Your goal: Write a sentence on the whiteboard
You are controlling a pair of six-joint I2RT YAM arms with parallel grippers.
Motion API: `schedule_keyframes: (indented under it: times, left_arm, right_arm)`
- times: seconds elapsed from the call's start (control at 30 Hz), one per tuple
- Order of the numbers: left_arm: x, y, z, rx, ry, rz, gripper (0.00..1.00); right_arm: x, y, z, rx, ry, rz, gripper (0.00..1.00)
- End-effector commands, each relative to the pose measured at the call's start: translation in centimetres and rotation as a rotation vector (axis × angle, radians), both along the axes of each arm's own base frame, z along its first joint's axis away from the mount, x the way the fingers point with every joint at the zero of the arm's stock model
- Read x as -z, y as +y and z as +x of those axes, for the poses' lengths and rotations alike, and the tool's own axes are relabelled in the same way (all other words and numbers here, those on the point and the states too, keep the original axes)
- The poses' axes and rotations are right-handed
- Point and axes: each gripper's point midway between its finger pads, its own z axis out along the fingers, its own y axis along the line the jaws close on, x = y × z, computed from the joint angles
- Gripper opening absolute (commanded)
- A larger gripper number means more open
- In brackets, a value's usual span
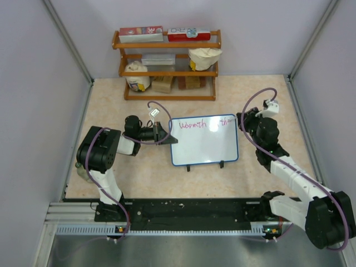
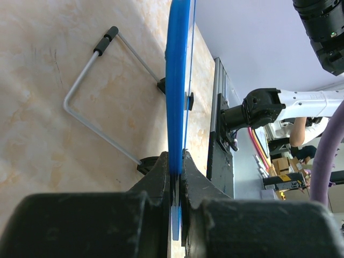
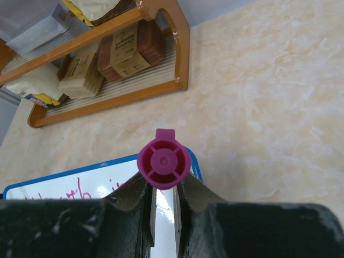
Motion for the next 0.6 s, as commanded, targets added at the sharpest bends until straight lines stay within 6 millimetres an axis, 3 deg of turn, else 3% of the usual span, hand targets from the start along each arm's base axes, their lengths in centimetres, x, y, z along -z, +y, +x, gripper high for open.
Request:
schedule_keyframes:
  times: [0.0, 0.23, 0.57]
  left_arm:
    - [-0.3, -0.1, 0.6, -0.015, -0.006, 0.004, 0.0]
    - [-0.3, -0.1, 0.6, -0.017, -0.006, 0.004, 0.0]
    - [-0.4, -0.1, 0.6, -0.017, -0.008, 0.003, 0.0]
  right_arm:
    - [0.3, 0.0, -0.4, -0.015, 0.004, 0.013, 0.0]
    - [2.0, -0.4, -1.4, -0.007, 0.038, 0.012, 0.0]
    - [1.7, -1.5, -1.5, 0.046, 0.037, -0.005, 0.0]
